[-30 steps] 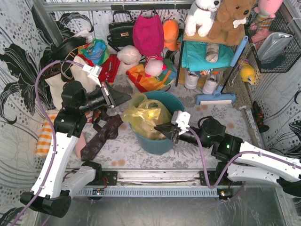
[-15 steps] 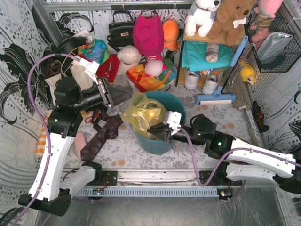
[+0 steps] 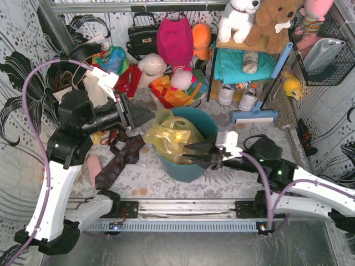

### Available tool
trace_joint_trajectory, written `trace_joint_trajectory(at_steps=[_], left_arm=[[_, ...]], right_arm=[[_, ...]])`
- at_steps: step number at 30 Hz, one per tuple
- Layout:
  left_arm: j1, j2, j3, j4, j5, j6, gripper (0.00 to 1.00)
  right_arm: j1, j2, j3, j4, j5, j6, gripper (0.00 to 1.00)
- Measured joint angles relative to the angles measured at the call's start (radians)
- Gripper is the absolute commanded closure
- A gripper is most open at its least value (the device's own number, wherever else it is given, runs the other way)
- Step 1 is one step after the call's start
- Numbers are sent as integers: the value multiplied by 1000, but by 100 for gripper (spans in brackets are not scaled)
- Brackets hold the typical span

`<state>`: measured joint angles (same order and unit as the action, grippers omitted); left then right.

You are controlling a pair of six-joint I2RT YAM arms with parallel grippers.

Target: Tie the trash bag

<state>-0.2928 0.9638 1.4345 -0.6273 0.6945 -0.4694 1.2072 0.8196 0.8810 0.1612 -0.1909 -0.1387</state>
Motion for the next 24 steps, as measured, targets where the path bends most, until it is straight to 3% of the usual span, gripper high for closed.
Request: trace_joint_trajectory(at_steps=[3, 4, 11, 18, 24], left_arm=[[-49, -17, 34, -23, -55, 20, 58], [-66, -26, 40, -26, -77, 24, 58], [-141, -95, 28, -32, -153, 32, 53], [-230, -31, 75, -47, -165, 94, 43], [-456, 95, 177, -108, -277, 218, 36]], right_arm=[[0, -57, 35, -5, 12, -4, 60], [0, -68, 47, -5, 18, -5, 49], [1, 18, 147, -64, 98, -84, 38], [1, 103, 158, -128, 159, -140, 38], [1, 125, 163, -139, 261, -180, 34]])
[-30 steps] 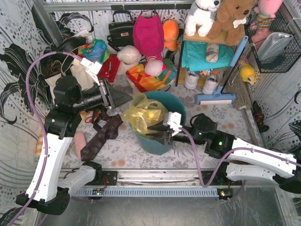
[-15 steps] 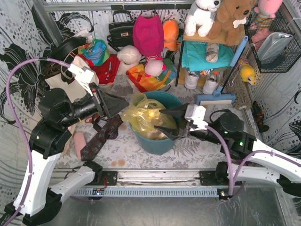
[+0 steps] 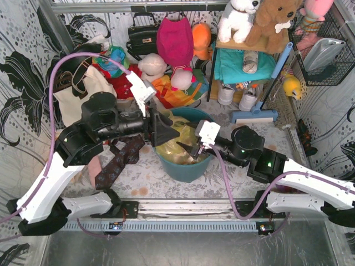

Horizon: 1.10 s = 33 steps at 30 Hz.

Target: Tie the trash bag

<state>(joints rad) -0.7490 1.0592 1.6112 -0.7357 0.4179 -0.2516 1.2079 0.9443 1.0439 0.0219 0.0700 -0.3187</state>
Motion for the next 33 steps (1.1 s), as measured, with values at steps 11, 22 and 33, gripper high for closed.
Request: trace_joint_trajectory(at_steps=[11, 22, 33], left_arm=[[-69, 75, 153, -98, -49, 169, 34], [-69, 82, 172, -156, -64, 212, 36], [-182, -90, -188, -61, -338, -2, 41]], right_arm=[[0, 5, 16, -10, 100, -76, 36], [0, 72, 95, -38, 19, -138, 100], [-17, 177, 186, 30, 118, -162, 100]])
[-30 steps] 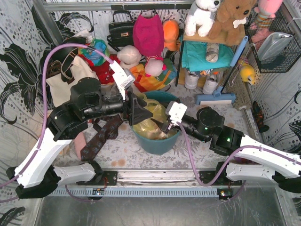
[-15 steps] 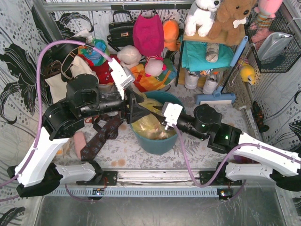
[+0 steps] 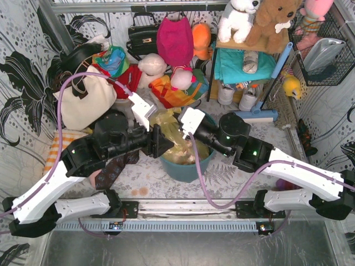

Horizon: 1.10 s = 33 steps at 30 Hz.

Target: Tie the trash bag

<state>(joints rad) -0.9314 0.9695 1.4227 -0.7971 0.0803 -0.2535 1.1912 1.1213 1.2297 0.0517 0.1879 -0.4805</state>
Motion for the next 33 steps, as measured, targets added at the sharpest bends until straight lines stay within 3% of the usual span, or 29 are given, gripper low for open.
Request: trace_joint_trajectory(at_steps=[6, 11, 17, 25, 28, 33], left_arm=[[-85, -62, -99, 44, -234, -209, 45], [-142, -32, -6, 38, -370, -322, 45], [-315, 101, 124, -52, -570, -439, 40], [-325, 121, 151, -142, -636, -548, 30], [-325, 136, 190, -188, -655, -625, 23], [-325, 216, 283, -292, -665, -735, 26]], right_arm=[[-56, 65, 33, 35, 41, 22, 100], [-98, 87, 50, 60, 51, 51, 100], [-110, 111, 68, 95, 52, 77, 100], [-110, 116, 70, 107, 43, 99, 100], [-110, 116, 74, 109, 44, 99, 100], [-117, 116, 79, 114, 45, 99, 100]])
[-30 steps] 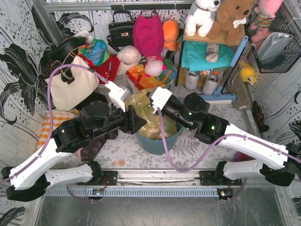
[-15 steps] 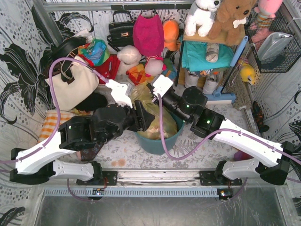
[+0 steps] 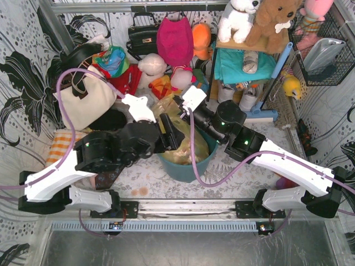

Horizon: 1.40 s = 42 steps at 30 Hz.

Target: Tie the trash bag

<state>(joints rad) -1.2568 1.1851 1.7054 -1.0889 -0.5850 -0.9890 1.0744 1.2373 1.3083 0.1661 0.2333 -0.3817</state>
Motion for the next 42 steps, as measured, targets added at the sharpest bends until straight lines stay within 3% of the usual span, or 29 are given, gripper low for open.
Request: trace_joint_trajectory(at_steps=[5, 22, 24, 28, 30, 33, 42], left_arm=[[0, 86, 1, -60, 0, -58, 31], [-6, 166, -27, -191, -97, -237, 27], [-6, 164, -49, -175, -101, -241, 36], [-6, 164, -70, -129, -100, -229, 80], [-7, 159, -70, -93, -98, -201, 92], [-7, 128, -72, 0, -84, -111, 100], [-7, -126, -183, 338, -45, 221, 100]], right_arm=[[-4, 0, 1, 0, 0, 5, 100], [-3, 0, 12, 8, 0, 30, 100], [-3, 0, 12, 8, -1, 32, 100], [-3, 0, 12, 8, -8, 42, 100], [-4, 0, 12, 7, -20, 50, 100], [-3, 0, 17, 0, -53, 68, 100], [-3, -11, 92, -76, -177, 163, 100]])
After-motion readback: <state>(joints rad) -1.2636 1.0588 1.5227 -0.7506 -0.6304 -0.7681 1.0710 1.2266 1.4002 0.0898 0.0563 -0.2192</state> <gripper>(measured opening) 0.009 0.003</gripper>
